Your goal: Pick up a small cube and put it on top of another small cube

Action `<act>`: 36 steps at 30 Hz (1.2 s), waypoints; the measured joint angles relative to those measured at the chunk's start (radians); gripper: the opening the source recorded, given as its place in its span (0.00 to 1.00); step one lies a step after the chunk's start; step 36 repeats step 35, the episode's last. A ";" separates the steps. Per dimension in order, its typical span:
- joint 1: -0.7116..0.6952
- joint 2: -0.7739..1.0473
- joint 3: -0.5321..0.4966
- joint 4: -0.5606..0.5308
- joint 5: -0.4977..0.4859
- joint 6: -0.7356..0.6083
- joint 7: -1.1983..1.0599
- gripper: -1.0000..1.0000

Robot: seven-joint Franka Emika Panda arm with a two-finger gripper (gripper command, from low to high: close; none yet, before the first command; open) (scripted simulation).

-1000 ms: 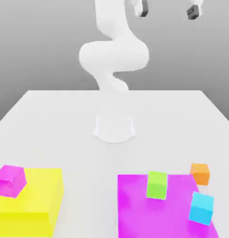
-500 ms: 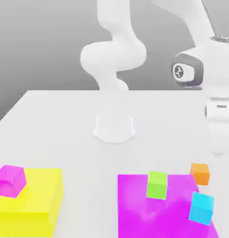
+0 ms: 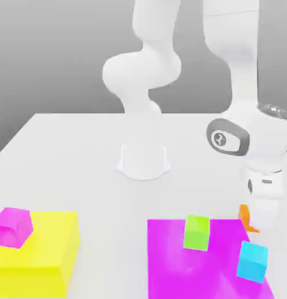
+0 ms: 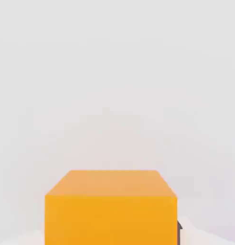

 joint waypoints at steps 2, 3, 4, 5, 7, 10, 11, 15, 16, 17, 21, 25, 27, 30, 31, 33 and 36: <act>-0.021 -0.063 0.029 -0.013 0.033 -0.050 -0.026 0.00; -0.030 -0.097 0.042 -0.020 0.054 -0.078 -0.042 0.00; -0.035 -0.133 0.053 -0.027 0.077 -0.106 -0.059 0.00; -0.038 -0.169 0.061 -0.034 0.101 -0.134 -0.076 0.00; -0.049 -0.182 0.045 -0.024 0.112 -0.156 -0.037 0.00; -0.132 -0.213 -0.031 0.023 0.078 -0.208 -0.008 0.00; -0.184 -0.224 -0.060 0.043 0.069 -0.232 -0.006 0.00; -0.382 -0.267 -0.157 0.125 0.039 -0.338 -0.010 0.00; -0.432 -0.277 -0.179 0.147 0.030 -0.365 -0.012 0.00; -0.486 -0.284 -0.195 0.165 0.034 -0.391 -0.019 0.00; -0.730 -0.288 -0.216 0.222 0.119 -0.490 -0.081 0.00; -0.917 -0.310 -0.262 0.292 0.150 -0.593 -0.127 0.00; -0.977 -0.321 -0.297 0.327 0.158 -0.642 -0.147 0.00; -1.095 -0.267 -0.277 0.322 0.184 -0.586 -0.172 0.00; -1.073 -0.241 -0.258 0.314 0.189 -0.553 -0.176 0.00; -1.057 -0.215 -0.248 0.306 0.194 -0.520 -0.180 1.00; -1.057 -0.215 -0.248 0.306 0.194 -0.520 -0.180 1.00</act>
